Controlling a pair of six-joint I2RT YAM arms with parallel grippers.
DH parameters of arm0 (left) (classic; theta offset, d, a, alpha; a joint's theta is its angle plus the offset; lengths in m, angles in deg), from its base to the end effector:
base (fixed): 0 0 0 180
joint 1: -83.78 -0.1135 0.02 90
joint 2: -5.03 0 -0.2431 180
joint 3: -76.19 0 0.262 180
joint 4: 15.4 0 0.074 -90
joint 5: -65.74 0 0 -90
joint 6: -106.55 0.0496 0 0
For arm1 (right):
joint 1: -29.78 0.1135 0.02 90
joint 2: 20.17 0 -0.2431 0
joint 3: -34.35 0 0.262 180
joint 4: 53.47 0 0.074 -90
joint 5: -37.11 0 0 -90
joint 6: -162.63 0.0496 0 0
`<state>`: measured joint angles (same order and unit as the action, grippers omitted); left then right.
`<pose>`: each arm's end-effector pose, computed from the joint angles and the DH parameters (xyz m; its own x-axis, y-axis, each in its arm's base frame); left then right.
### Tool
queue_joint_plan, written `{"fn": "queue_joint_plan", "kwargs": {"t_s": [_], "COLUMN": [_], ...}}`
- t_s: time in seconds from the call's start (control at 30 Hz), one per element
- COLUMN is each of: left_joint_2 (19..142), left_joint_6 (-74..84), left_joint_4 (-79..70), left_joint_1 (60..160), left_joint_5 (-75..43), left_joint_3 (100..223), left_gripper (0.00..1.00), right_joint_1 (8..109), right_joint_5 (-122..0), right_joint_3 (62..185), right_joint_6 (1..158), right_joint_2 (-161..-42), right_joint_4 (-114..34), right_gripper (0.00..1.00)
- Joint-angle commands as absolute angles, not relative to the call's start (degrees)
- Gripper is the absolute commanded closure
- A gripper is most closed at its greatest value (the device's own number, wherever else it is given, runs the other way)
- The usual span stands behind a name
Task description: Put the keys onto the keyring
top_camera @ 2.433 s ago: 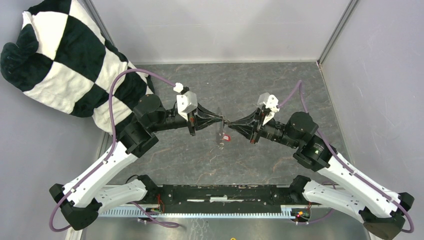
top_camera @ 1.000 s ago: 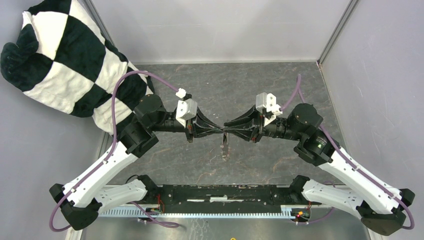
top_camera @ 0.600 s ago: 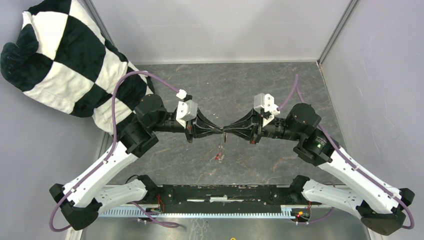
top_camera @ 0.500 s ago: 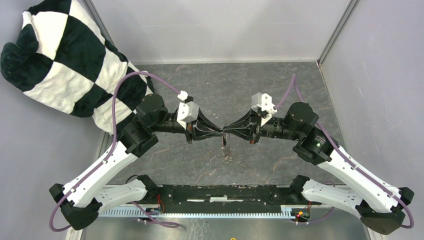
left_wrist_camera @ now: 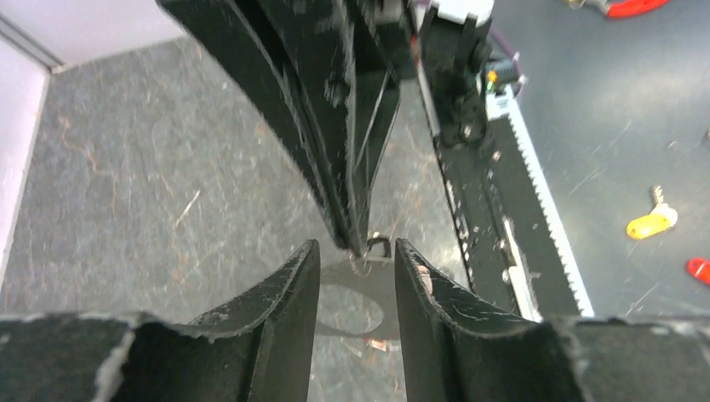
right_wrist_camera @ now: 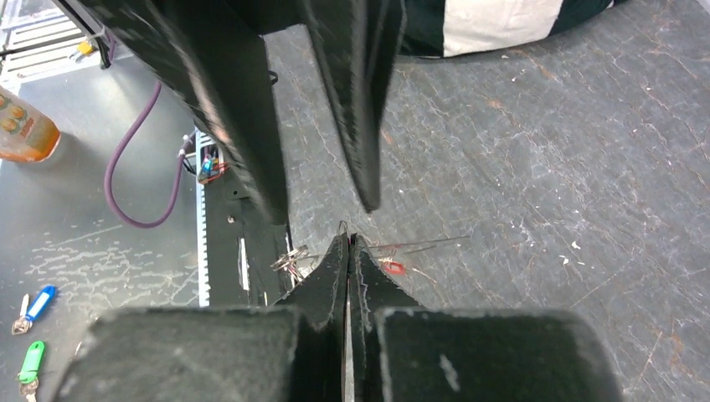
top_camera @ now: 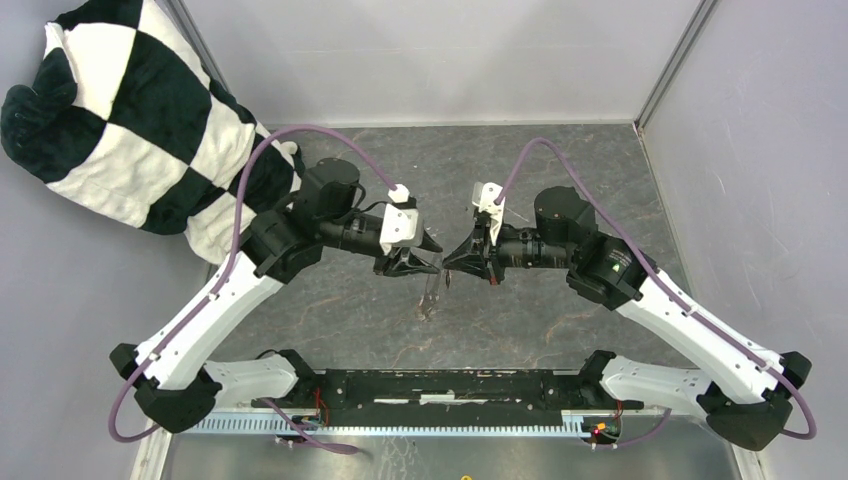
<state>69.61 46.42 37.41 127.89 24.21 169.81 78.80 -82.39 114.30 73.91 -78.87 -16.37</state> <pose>0.1483 -0.1955 0.4172 0.2239 0.2429 -0.9439 0.9709 -0.1404 0.1941 0.1459 0.2052 0.3842 -0.2007 -0.2014 -0.9587 -0.9635 0.2177 0.1559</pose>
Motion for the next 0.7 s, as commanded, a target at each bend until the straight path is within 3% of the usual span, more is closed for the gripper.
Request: {"fn": "queue_joint_plan", "kwargs": {"t_s": [0.0, 0.2, 0.37, 0.67], "left_joint_2": [71.3, 72.47, 72.92, 72.54], "left_joint_6": [56.96, 57.7, 56.14, 55.68], "left_joint_4": [46.78, 45.71, 44.42, 44.48], "left_joint_1": [128.07, 128.24, 128.41, 128.77], "left_joint_5": [19.35, 18.83, 21.41, 21.69], "left_joint_3": [171.88, 171.42, 172.27, 171.61], "left_gripper": [0.55, 0.55, 0.68, 0.72], "right_joint_1": [78.59, 78.63, 78.6, 78.69], "right_joint_5": [-83.03, -83.86, -84.45, -86.01], "right_joint_3": [118.81, 120.24, 121.61, 123.21], "right_joint_6": [71.26, 70.96, 70.87, 70.44], "right_joint_2": [-79.14, -80.15, -80.82, -82.41], "right_joint_4": [-15.18, -14.47, -13.74, -12.58], "right_gripper": [1.0, 1.0, 1.0, 1.0]}}
